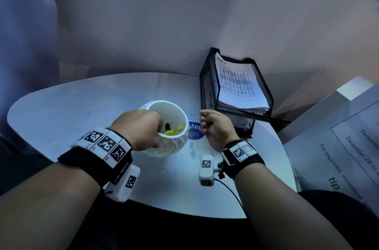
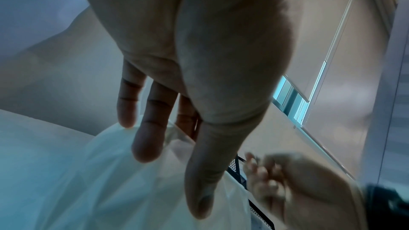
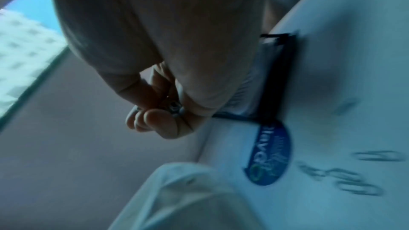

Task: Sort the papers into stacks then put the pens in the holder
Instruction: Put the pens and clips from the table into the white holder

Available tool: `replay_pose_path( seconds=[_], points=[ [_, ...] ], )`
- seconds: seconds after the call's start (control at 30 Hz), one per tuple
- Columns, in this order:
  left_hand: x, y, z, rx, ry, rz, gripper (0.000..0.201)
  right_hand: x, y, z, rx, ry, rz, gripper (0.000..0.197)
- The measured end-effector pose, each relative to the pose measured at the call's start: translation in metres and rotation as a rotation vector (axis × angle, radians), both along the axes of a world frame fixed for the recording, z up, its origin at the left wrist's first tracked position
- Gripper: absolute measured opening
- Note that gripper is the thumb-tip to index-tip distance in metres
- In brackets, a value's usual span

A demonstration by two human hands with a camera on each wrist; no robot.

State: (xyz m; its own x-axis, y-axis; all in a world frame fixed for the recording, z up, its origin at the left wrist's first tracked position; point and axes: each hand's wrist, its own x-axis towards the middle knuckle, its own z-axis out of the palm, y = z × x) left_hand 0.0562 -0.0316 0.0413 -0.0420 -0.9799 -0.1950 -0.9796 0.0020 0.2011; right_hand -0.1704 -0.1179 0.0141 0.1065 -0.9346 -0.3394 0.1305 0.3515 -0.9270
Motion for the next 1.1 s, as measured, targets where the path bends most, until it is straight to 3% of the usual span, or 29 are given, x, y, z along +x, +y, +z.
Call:
replay_pose_path(
  seconds=[0.2,0.27,0.37,0.43,0.5,0.6,0.7,0.93,1.03,1.1],
  points=[
    [-0.006,0.001,0.0,0.014,0.005,-0.013,0.021,0.061,0.015,0.026,-0.304,0.338,0.341,0.037],
    [-0.005,0.002,0.0,0.012,0.003,-0.013,0.022,0.059,0.013,0.017,-0.409,0.384,0.264,0.035],
    [-0.001,0.002,0.0,-0.01,-0.004,-0.011,0.019,0.034,0.0,-0.003,-0.508,0.422,-0.059,0.033],
    [0.002,0.002,-0.001,-0.022,-0.004,-0.008,0.024,0.007,-0.011,-0.024,-0.413,0.496,-0.206,0.027],
    [0.005,0.001,-0.001,-0.038,-0.003,-0.003,0.024,-0.024,-0.016,-0.048,-0.227,0.645,-0.243,0.021],
    [0.008,-0.001,-0.001,-0.045,0.003,0.009,0.024,-0.068,-0.011,-0.084,-0.018,0.9,-0.135,0.022],
    [0.009,-0.003,0.0,-0.053,0.006,0.016,0.024,-0.082,0.004,-0.105,-0.001,1.084,0.024,0.033],
    [0.009,-0.003,-0.003,-0.027,0.011,0.022,0.022,-0.062,0.011,-0.127,-0.049,1.229,0.097,0.028],
    [0.009,-0.003,-0.003,-0.02,0.014,0.025,0.023,-0.059,0.01,-0.126,0.04,1.182,0.084,0.026],
    [0.009,-0.004,-0.002,-0.013,0.016,0.025,0.024,-0.061,0.005,-0.127,0.113,1.048,0.055,0.02]
  ],
)
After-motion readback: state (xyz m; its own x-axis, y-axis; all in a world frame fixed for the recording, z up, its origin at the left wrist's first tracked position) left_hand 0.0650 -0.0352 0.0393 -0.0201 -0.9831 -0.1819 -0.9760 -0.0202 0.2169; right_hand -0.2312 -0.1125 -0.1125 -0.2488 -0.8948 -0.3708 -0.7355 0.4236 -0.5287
